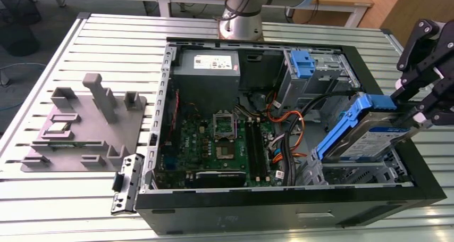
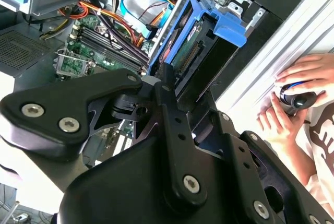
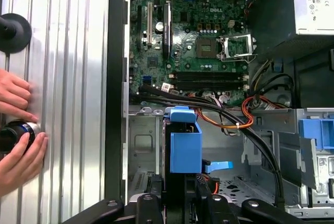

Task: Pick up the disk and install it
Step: 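Insert the disk into the insertion slot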

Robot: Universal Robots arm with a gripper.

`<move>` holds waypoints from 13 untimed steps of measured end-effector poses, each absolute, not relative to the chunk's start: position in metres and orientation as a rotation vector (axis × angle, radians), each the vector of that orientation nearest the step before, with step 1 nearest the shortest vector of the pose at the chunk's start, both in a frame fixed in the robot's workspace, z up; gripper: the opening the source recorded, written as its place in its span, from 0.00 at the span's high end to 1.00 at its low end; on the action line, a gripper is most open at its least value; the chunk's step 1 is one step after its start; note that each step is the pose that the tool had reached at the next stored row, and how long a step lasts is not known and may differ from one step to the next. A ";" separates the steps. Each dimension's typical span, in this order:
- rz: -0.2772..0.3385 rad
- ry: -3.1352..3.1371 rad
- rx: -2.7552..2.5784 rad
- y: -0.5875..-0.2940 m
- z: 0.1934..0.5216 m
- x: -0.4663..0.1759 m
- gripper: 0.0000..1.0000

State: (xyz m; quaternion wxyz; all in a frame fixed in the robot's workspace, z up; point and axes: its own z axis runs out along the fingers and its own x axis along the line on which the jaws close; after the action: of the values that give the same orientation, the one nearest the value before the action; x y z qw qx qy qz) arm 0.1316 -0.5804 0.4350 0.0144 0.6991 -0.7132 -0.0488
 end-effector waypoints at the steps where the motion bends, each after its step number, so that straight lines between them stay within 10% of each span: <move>1: -0.152 -2.220 2.176 -0.580 0.433 0.132 0.65; 13: -0.152 -2.220 2.176 -0.580 0.412 0.132 0.65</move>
State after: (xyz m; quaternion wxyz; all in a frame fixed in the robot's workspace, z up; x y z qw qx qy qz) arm 0.1315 -0.5804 0.4115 0.0144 0.6991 -0.7132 -0.0488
